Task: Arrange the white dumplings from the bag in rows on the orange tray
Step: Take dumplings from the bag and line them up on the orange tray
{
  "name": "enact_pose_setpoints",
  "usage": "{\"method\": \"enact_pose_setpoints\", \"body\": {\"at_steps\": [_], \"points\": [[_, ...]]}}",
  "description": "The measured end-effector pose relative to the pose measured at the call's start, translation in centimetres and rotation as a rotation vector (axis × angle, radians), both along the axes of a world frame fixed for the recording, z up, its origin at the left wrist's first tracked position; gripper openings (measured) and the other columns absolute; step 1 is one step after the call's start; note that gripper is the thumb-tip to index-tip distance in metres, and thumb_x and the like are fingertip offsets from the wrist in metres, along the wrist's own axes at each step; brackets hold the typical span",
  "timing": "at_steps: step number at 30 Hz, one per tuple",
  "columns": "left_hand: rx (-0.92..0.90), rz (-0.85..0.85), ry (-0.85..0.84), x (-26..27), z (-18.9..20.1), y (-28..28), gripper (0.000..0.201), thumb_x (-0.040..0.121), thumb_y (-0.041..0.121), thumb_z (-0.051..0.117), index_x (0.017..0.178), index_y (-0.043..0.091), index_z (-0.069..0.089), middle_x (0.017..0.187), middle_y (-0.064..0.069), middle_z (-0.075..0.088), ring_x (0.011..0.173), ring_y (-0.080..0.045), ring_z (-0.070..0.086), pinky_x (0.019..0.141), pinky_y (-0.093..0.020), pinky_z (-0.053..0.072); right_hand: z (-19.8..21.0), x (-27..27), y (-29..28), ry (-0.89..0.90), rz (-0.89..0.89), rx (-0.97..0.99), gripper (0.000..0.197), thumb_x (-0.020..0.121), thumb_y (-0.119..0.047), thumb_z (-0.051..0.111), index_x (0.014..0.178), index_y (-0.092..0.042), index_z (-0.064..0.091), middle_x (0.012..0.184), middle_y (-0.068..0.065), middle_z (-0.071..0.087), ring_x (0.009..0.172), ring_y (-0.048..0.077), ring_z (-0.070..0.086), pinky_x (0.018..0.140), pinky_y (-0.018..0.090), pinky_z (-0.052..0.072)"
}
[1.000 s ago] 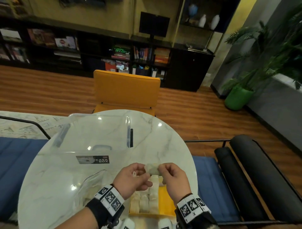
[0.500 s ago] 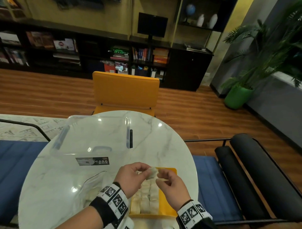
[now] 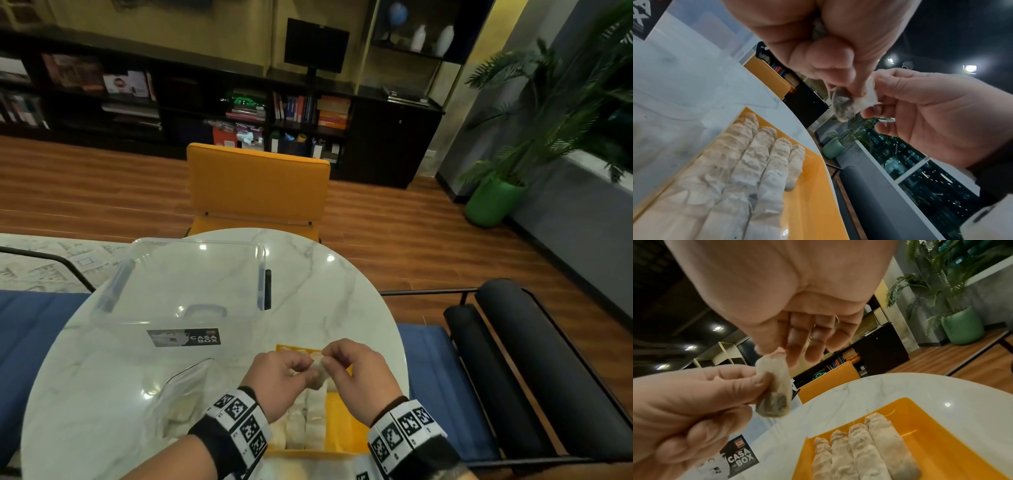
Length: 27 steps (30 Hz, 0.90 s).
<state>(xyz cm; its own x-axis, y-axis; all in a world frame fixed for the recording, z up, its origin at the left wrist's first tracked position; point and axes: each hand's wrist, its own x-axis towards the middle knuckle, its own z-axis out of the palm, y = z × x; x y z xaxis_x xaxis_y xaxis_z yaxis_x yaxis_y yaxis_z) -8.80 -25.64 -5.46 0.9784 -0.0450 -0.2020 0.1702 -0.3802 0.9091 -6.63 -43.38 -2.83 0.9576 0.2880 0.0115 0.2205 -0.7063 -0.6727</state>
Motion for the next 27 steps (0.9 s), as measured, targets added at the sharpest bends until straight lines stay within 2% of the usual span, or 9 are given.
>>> {"method": "enact_pose_setpoints", "body": {"at_steps": [2, 5, 8, 10, 12, 17, 19, 21, 27], "points": [[-0.005, -0.025, -0.008, 0.1, 0.0, -0.1, 0.007, 0.082, 0.034, 0.073, 0.075, 0.032, 0.076, 0.075, 0.015, 0.073, 0.060, 0.007, 0.058, 0.063, -0.018, 0.047, 0.1, 0.1, -0.1, 0.024, 0.054, -0.047, 0.019, 0.091, -0.043, 0.063, 0.109, -0.039, 0.066, 0.094, -0.021, 0.065, 0.092, 0.001, 0.058, 0.085, 0.021, 0.049], [0.006, -0.046, 0.019, 0.4, -0.4, 0.1, 0.003, 0.080, 0.036, 0.073, 0.078, 0.036, 0.076, 0.079, 0.017, 0.073, 0.070, 0.007, 0.060, 0.065, -0.018, 0.047, 0.3, 0.7, -0.1, 0.048, 0.078, -0.081, 0.013, 0.091, -0.039, 0.065, 0.096, -0.031, 0.074, 0.087, -0.016, 0.071, 0.085, 0.002, 0.063, 0.081, 0.024, 0.052], [0.095, 0.017, 0.009, 0.6, -1.3, 0.8, 0.009, 0.083, 0.039, 0.072, 0.077, 0.044, 0.070, 0.083, 0.022, 0.070, 0.080, 0.008, 0.062, 0.074, -0.016, 0.050, 0.0, 1.7, -0.6, 0.069, 0.033, -0.119, 0.011, 0.092, -0.034, 0.063, 0.097, -0.030, 0.073, 0.089, -0.014, 0.072, 0.085, 0.003, 0.064, 0.081, 0.024, 0.053], [0.203, 0.079, 0.000, 0.7, -2.4, 1.8, 0.009, 0.088, 0.038, 0.067, 0.084, 0.045, 0.063, 0.084, 0.021, 0.066, 0.088, 0.003, 0.062, 0.083, -0.017, 0.049, -0.5, 2.4, -1.4, 0.098, 0.001, -0.179, 0.012, 0.094, -0.032, 0.061, 0.101, -0.031, 0.071, 0.093, -0.012, 0.071, 0.087, 0.005, 0.064, 0.082, 0.025, 0.053], [0.288, 0.118, 0.043, 0.6, -3.5, 2.6, 0.003, 0.091, 0.042, 0.061, 0.094, 0.040, 0.062, 0.092, 0.015, 0.067, 0.096, -0.006, 0.063, 0.083, -0.019, 0.046, -1.2, 2.9, -2.1, 0.161, -0.006, -0.284, 0.014, 0.095, -0.031, 0.057, 0.102, -0.031, 0.069, 0.095, -0.010, 0.070, 0.087, 0.009, 0.064, 0.079, 0.027, 0.054], [0.429, 0.113, 0.209, 0.2, -6.1, 3.4, 0.042, 0.090, 0.050, 0.058, 0.124, 0.025, 0.058, 0.123, 0.000, 0.064, 0.113, -0.015, 0.060, 0.091, -0.024, 0.046, -4.0, 3.2, -2.7, 0.340, 0.128, -0.601, 0.015, 0.091, -0.023, 0.055, 0.099, -0.029, 0.067, 0.099, -0.003, 0.066, 0.092, 0.020, 0.064, 0.081, 0.031, 0.054], [0.461, 0.078, 0.250, 0.2, -6.7, 3.2, 0.049, 0.090, 0.050, 0.059, 0.130, 0.023, 0.055, 0.128, 0.000, 0.062, 0.116, -0.015, 0.059, 0.095, -0.024, 0.046, -5.4, 3.2, -2.6, 0.403, 0.192, -0.672, 0.011, 0.089, -0.022, 0.061, 0.097, -0.026, 0.067, 0.100, -0.002, 0.064, 0.094, 0.021, 0.064, 0.084, 0.032, 0.054], [0.490, 0.057, 0.273, 0.3, -7.1, 3.2, 0.047, 0.090, 0.047, 0.059, 0.130, 0.023, 0.056, 0.128, 0.001, 0.062, 0.115, -0.014, 0.059, 0.095, -0.024, 0.047, -6.4, 3.4, -2.3, 0.449, 0.236, -0.727, 0.011, 0.089, -0.022, 0.065, 0.099, -0.025, 0.068, 0.105, 0.001, 0.066, 0.096, 0.022, 0.064, 0.087, 0.034, 0.055], [0.527, 0.024, 0.286, 0.6, -7.6, 3.2, 0.039, 0.091, 0.042, 0.059, 0.126, 0.026, 0.061, 0.124, 0.004, 0.065, 0.112, -0.012, 0.060, 0.095, -0.024, 0.048, -8.2, 4.8, -1.9, 0.459, 0.173, -0.775, 0.011, 0.087, -0.019, 0.065, 0.095, -0.026, 0.070, 0.105, 0.001, 0.066, 0.095, 0.022, 0.065, 0.086, 0.033, 0.055]]}}
